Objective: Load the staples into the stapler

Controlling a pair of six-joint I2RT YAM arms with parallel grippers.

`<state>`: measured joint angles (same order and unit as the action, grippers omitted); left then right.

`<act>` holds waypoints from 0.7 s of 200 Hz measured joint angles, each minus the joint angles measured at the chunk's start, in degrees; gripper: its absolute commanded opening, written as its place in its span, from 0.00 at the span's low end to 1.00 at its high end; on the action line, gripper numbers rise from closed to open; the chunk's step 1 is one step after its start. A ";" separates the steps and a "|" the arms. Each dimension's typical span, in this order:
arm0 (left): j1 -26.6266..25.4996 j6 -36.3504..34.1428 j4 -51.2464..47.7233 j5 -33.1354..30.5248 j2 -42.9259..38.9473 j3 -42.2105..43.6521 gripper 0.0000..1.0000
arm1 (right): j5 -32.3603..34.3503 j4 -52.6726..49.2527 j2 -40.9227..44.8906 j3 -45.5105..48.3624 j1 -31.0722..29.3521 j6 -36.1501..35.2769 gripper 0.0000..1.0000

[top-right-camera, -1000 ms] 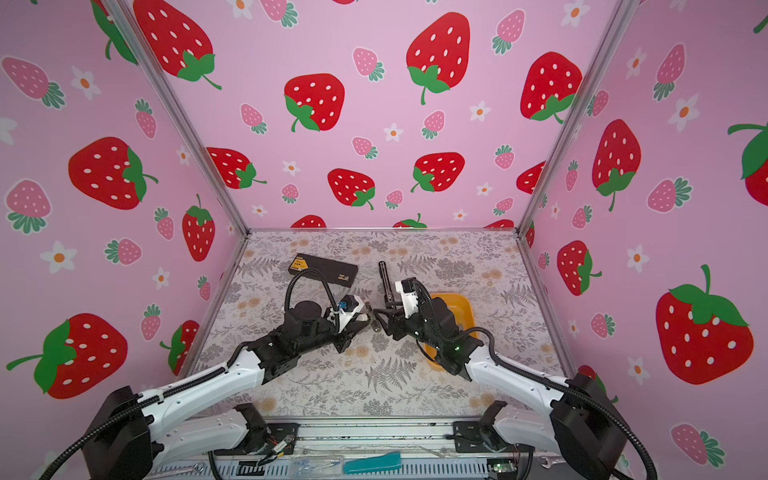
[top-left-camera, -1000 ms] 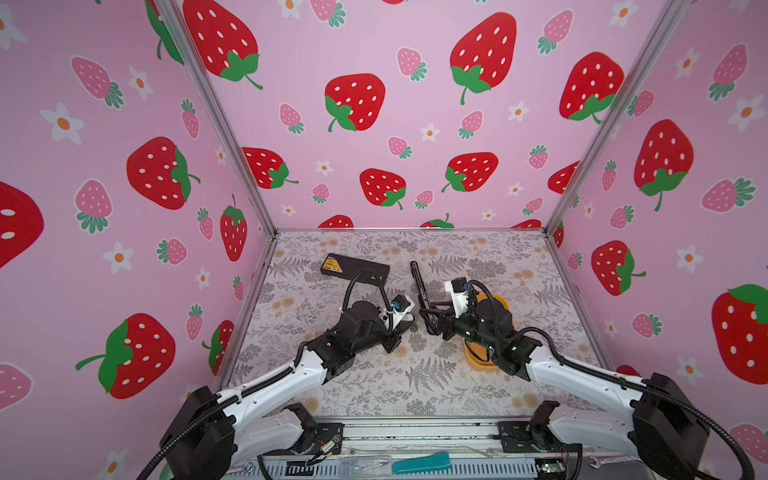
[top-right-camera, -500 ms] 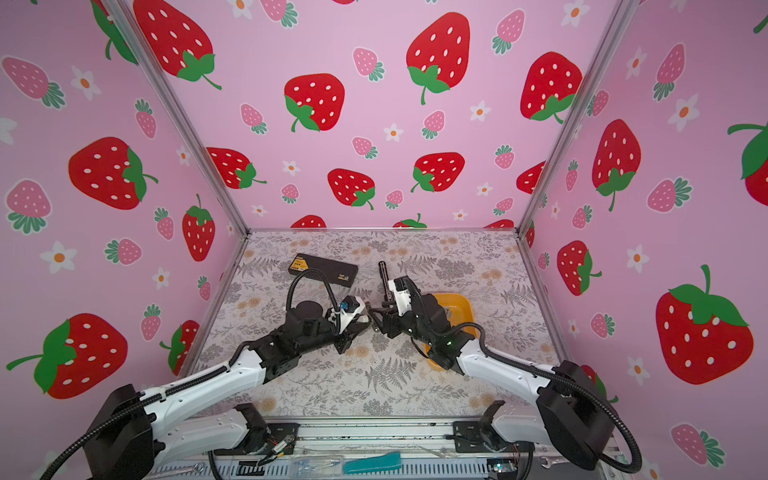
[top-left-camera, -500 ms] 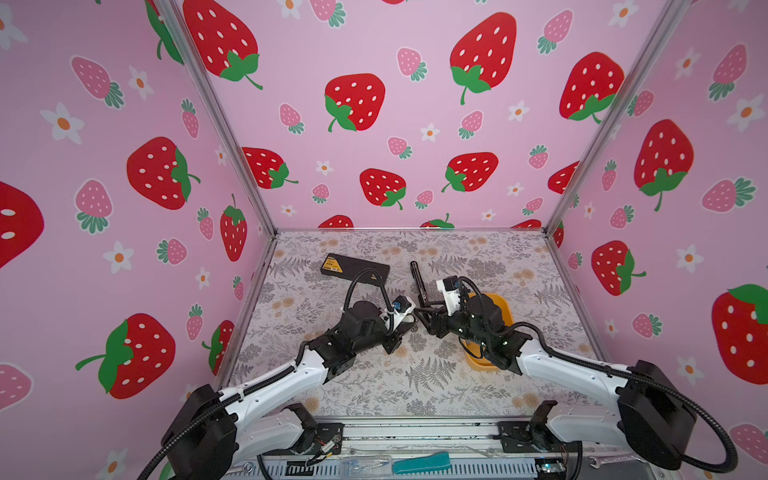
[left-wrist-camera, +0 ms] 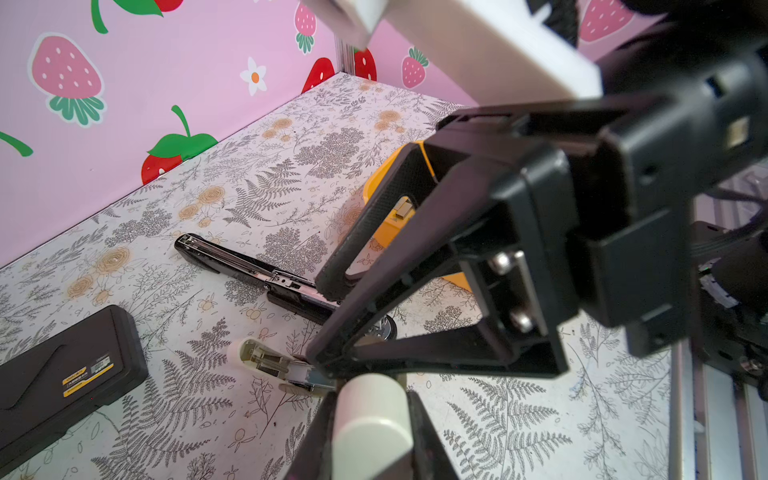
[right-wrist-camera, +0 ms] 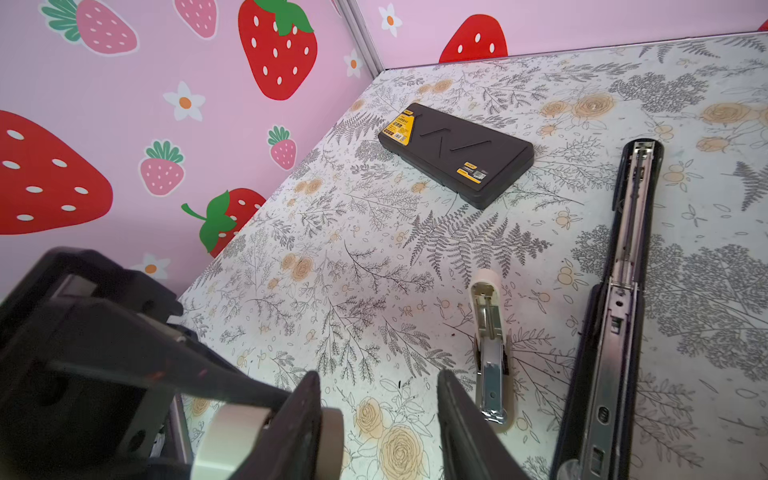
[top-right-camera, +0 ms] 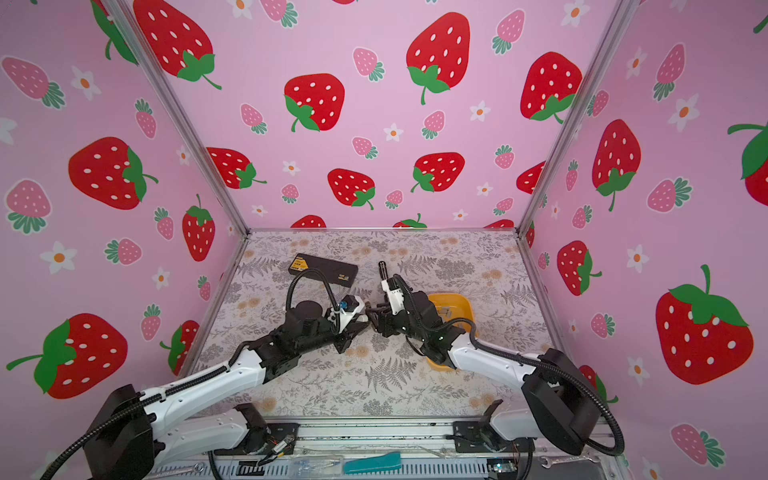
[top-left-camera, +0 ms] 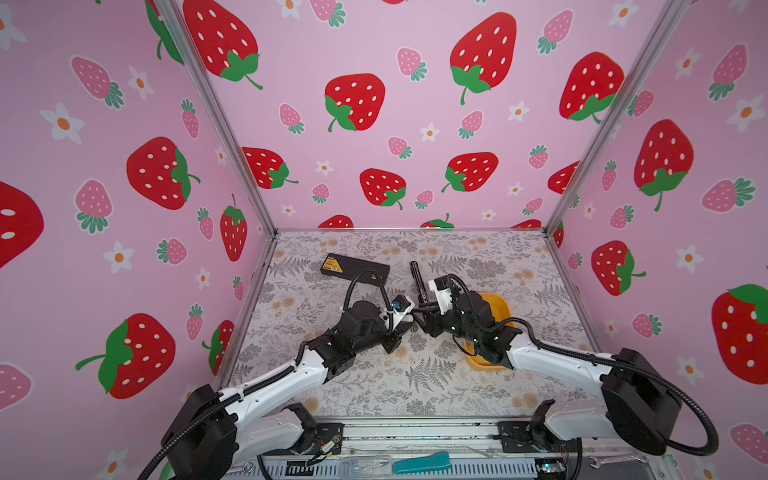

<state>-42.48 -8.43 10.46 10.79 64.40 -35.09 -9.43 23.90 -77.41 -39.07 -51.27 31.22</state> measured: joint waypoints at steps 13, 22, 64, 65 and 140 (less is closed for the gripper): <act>0.00 0.37 -0.02 -0.28 -0.20 0.09 0.00 | 0.02 0.04 -0.22 -0.17 -0.02 0.00 0.46; 0.00 0.59 0.07 -0.33 -0.42 0.35 0.00 | 0.00 0.07 -0.33 -0.22 -0.09 0.00 0.45; 0.00 1.14 1.07 -1.38 -2.73 2.93 0.00 | -0.17 0.07 -1.86 -1.18 -0.68 -0.07 0.42; 0.00 1.14 1.09 -1.42 -2.78 2.97 0.00 | -0.17 0.07 -1.90 -1.18 -0.70 -0.07 0.42; 0.04 1.31 2.75 -1.70 -4.20 3.52 0.00 | 0.59 -0.87 -4.31 -1.66 -0.48 -0.24 0.40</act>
<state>-42.44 -7.11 13.21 9.08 60.20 -31.57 -8.84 23.03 -81.71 -40.73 -51.75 30.98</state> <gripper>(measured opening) 0.252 0.405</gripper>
